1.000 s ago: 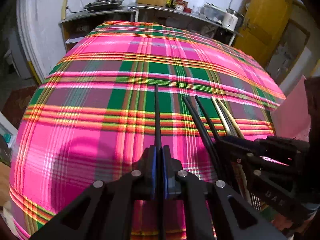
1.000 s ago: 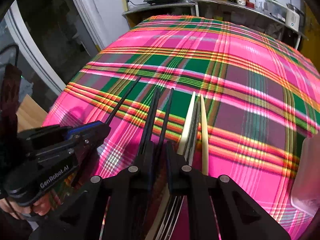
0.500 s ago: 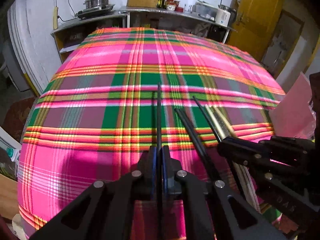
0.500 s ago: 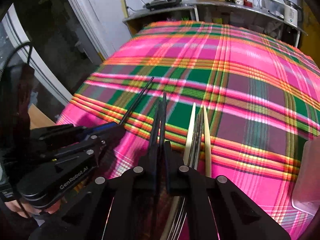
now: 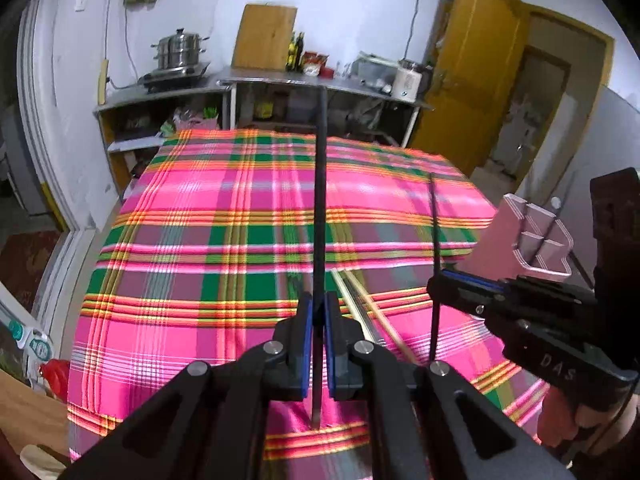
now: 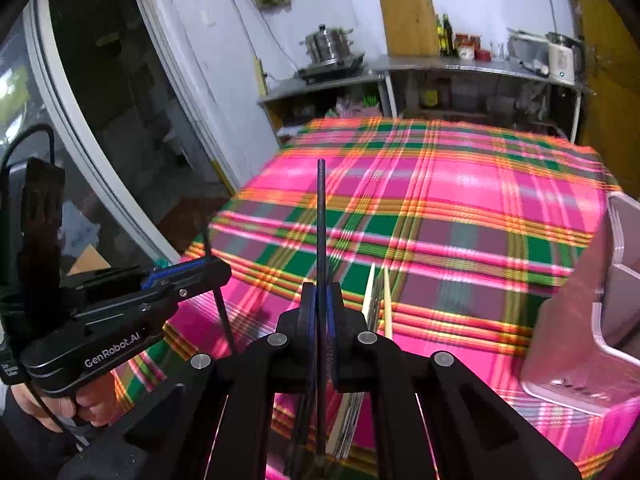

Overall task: Organize utensils
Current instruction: 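Lift the held chopsticks upright and carry both tools over the pink holder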

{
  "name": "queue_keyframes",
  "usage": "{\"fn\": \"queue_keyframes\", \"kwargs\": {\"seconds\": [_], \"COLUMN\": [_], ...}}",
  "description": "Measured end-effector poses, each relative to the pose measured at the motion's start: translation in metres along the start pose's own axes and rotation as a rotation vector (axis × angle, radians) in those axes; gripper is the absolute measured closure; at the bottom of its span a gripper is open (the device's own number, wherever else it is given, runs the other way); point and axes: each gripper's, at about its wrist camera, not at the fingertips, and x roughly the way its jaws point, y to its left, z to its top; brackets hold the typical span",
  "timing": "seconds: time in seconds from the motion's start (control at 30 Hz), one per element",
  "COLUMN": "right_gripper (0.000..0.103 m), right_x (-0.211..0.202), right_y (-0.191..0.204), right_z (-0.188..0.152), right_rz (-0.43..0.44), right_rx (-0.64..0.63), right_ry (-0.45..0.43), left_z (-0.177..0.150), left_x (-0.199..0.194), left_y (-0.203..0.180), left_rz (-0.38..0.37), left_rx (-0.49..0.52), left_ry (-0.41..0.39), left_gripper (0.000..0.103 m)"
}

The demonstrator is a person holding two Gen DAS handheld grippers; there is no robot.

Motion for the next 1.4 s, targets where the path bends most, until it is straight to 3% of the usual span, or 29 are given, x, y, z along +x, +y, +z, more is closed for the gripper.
{"fn": "queue_keyframes", "kwargs": {"seconds": [0.47, 0.9, 1.1, 1.4], "right_gripper": [0.098, 0.098, 0.098, 0.098], "right_x": [-0.086, -0.142, -0.168, -0.207], "right_y": [-0.014, -0.050, -0.068, -0.090], "right_z": [-0.009, -0.031, -0.028, -0.004], "right_rz": [-0.033, -0.117, -0.162, -0.232], "right_rx": [0.062, 0.147, 0.170, 0.183], "right_ry": [-0.165, -0.243, -0.293, -0.400], "left_z": [0.009, 0.007, 0.024, 0.072], "left_x": [-0.043, -0.031, -0.025, -0.032], "left_y": [-0.041, -0.094, -0.125, -0.162], "left_rz": [-0.094, -0.225, -0.281, -0.344], "left_rx": [0.039, 0.077, 0.096, 0.122], "left_ry": [-0.051, 0.011, 0.008, -0.066], "left_gripper": [0.097, 0.097, 0.097, 0.097]}}
